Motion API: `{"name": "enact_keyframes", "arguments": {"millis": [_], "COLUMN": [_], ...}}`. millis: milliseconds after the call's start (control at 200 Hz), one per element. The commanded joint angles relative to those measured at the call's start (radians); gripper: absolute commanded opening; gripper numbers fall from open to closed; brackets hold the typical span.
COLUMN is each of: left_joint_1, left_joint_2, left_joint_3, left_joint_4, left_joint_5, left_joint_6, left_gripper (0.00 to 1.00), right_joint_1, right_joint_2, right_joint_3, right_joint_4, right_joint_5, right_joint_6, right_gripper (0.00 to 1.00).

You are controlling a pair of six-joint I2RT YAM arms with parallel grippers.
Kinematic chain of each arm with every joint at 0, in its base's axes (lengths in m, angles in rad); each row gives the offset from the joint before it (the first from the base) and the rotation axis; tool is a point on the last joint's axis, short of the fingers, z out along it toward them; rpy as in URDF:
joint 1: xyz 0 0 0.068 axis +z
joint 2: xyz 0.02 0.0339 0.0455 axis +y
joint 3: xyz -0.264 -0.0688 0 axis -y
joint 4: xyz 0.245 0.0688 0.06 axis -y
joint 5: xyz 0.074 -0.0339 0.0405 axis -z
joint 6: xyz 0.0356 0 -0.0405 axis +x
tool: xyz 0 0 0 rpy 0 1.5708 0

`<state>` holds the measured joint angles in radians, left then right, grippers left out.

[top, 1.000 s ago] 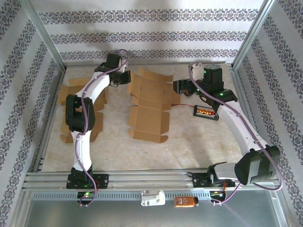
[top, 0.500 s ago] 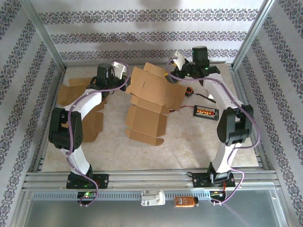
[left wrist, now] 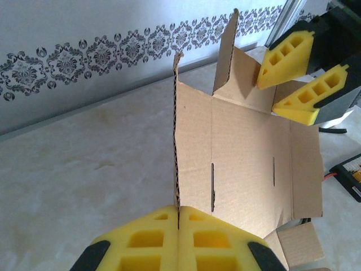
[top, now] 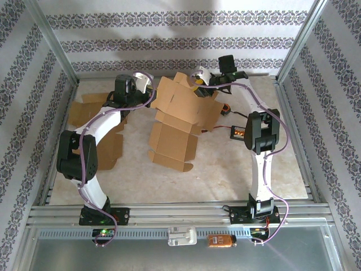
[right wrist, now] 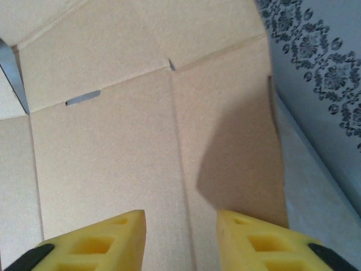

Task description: Fold the paper box

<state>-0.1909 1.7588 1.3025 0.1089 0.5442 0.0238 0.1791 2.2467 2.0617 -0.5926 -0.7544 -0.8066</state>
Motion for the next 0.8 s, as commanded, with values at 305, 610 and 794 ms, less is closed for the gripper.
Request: {"name": "enact_keyframes", "arguments": {"millis": [305,610,794], "left_joint_1": [-0.015,-0.015,-0.015], "left_joint_2": [0.015,0.019,0.018], "left_joint_3": [0.011,0.002,0.01], "left_joint_4": [0.044,0.069,0.065], "left_joint_5": [-0.027,-0.011,-0.007], "left_joint_6": [0.031,0.036,0.049], "left_gripper": [0.0,0.0,0.0], "right_joint_1": [0.002,-0.012,-0.014], "right_joint_2": [-0.036,-0.005,0.063], "right_joint_3": [0.057,0.098,0.132], "right_joint_4": [-0.035,-0.023,-0.037], "right_joint_5": [0.057,0.161,0.104], "right_joint_6": [-0.063,-0.077,-0.046], "right_gripper": [0.44,0.78,0.79]}}
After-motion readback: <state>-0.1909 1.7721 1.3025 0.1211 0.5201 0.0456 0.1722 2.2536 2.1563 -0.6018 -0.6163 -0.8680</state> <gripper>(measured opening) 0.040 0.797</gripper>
